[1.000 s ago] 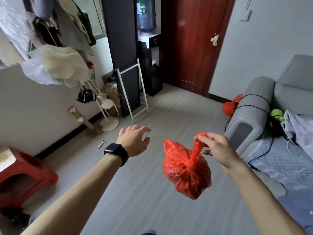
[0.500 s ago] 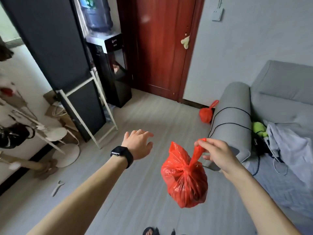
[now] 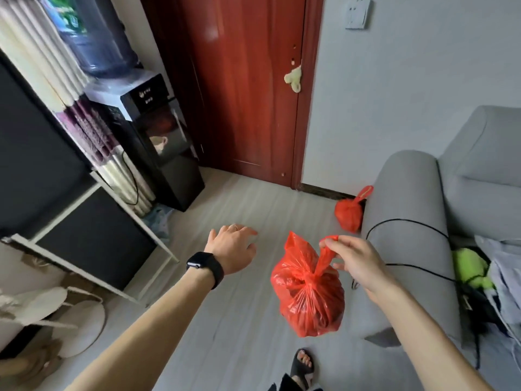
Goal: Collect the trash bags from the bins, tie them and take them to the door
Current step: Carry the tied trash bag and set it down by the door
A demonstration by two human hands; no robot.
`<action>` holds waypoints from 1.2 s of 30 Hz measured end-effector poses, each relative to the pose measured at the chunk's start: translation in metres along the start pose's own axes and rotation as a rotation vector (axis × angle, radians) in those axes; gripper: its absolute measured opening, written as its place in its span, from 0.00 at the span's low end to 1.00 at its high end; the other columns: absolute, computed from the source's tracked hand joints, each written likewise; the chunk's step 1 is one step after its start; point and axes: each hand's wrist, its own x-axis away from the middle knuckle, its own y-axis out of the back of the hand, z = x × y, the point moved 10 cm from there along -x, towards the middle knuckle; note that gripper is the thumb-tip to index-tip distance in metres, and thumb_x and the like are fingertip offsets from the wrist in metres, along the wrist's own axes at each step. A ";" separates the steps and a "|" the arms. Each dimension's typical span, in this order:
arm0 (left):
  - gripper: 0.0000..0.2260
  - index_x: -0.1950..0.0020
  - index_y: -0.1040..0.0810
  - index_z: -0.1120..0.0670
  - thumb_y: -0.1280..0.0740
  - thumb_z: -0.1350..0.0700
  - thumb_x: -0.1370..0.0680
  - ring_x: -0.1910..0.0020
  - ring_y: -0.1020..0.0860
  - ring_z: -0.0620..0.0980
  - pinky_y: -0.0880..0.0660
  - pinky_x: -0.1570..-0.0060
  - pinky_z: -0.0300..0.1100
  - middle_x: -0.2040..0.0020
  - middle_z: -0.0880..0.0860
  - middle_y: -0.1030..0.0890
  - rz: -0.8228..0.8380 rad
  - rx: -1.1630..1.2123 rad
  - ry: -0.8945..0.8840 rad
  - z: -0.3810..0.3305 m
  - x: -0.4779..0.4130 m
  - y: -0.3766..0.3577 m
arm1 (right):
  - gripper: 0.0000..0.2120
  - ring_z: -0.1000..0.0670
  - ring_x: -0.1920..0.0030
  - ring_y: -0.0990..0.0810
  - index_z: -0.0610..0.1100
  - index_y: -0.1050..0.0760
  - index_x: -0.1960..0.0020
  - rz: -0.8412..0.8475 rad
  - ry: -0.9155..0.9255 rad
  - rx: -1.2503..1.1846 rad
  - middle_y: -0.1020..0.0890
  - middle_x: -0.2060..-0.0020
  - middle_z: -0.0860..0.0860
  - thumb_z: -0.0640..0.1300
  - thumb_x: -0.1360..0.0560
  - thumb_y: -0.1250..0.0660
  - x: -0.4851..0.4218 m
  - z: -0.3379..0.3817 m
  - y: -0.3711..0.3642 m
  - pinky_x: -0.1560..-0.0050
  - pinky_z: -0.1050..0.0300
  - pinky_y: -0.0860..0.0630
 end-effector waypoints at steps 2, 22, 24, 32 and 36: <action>0.18 0.33 0.28 0.41 0.42 0.47 0.22 0.32 0.30 0.52 0.37 0.33 0.52 0.31 0.46 0.26 0.008 0.003 0.014 -0.006 -0.054 0.012 | 0.08 0.51 0.53 0.20 0.45 0.16 0.56 0.001 -0.007 0.013 0.14 0.54 0.49 0.43 0.21 0.33 -0.054 0.014 0.017 0.53 0.56 0.23; 0.19 0.30 0.31 0.42 0.43 0.46 0.21 0.28 0.34 0.51 0.47 0.25 0.58 0.28 0.49 0.31 0.256 0.114 -0.057 -0.071 -0.508 0.030 | 0.15 0.59 0.67 0.28 0.54 0.29 0.65 -0.205 -0.098 0.508 0.25 0.71 0.59 0.51 0.20 0.35 -0.454 0.077 0.136 0.66 0.70 0.35; 0.18 0.31 0.30 0.41 0.42 0.45 0.21 0.29 0.33 0.51 0.46 0.26 0.57 0.28 0.48 0.30 0.270 0.108 -0.061 -0.081 -0.545 0.025 | 0.11 0.55 0.62 0.24 0.53 0.27 0.61 -0.209 -0.124 0.519 0.22 0.66 0.57 0.50 0.20 0.35 -0.492 0.073 0.147 0.62 0.61 0.33; 0.19 0.29 0.32 0.42 0.42 0.47 0.21 0.23 0.43 0.51 0.49 0.24 0.57 0.23 0.49 0.38 0.239 0.135 0.043 -0.098 -0.671 -0.003 | 0.13 0.41 0.38 0.24 0.44 0.23 0.40 -0.112 -0.253 0.640 0.22 0.42 0.42 0.49 0.19 0.40 -0.643 0.010 0.169 0.44 0.53 0.31; 0.23 0.25 0.38 0.44 0.42 0.48 0.21 0.21 0.50 0.54 0.50 0.24 0.58 0.20 0.53 0.47 0.208 0.065 0.010 -0.104 -0.748 -0.028 | 0.16 0.39 0.39 0.23 0.46 0.28 0.33 0.011 -0.341 0.726 0.22 0.40 0.40 0.48 0.18 0.44 -0.717 -0.044 0.166 0.43 0.49 0.28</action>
